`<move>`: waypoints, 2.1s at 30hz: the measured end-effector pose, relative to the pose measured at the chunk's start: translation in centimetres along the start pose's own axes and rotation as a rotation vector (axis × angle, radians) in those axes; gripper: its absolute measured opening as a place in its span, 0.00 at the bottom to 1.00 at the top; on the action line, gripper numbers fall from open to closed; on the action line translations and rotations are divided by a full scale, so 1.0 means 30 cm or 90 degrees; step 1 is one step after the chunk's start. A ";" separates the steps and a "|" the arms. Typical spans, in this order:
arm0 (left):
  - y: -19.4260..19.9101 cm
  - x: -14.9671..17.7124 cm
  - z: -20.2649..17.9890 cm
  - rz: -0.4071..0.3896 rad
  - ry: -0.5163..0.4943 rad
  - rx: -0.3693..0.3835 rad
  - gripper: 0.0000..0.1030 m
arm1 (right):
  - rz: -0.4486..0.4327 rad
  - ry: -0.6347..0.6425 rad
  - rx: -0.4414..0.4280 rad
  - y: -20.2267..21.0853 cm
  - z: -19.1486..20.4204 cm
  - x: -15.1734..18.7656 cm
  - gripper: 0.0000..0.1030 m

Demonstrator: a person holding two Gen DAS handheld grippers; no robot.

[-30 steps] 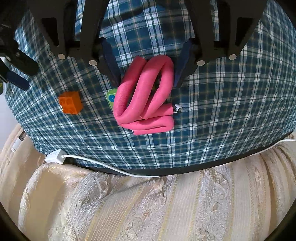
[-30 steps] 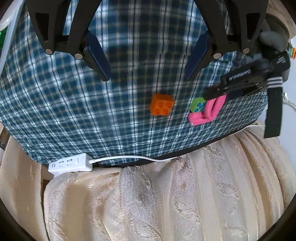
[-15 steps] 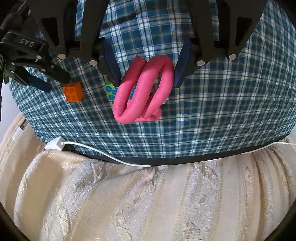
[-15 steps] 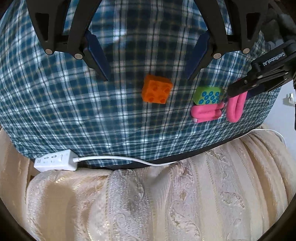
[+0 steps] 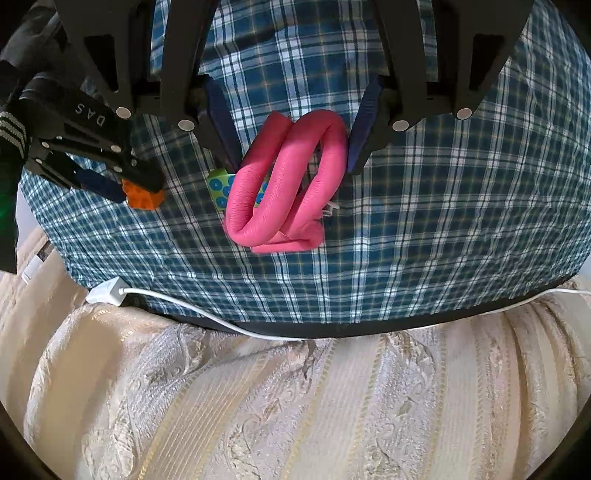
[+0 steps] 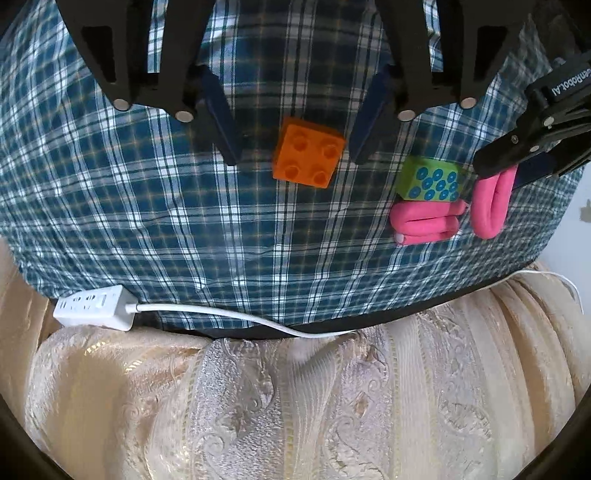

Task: Organize objects
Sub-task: 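Close right tool on orange brick and lift it while left tool holds foam tube, then carry orange brick with right tool while left tool carries foam tube toward bowl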

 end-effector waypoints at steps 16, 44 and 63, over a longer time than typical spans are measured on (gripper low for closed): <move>0.007 0.020 -0.058 0.003 -0.032 0.019 0.57 | -0.003 0.000 -0.003 0.075 -0.003 0.067 0.34; 0.172 0.105 -0.306 -0.030 -0.144 0.102 0.57 | -0.093 -0.071 0.029 0.484 -0.067 0.264 0.34; 0.210 0.214 -0.450 -0.020 -0.202 0.130 0.57 | -0.143 -0.179 0.119 0.719 -0.351 0.431 0.34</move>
Point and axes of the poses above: each gripper's, at about its wrist camera, not at the fingertips, and y roughly against the way its jaws point, z to its left, x to its underside, the point moved 7 cm from there along -y, roughly the way its jaws point, and after that the axes turned 8 degrees about y, right-handed, at the moved point
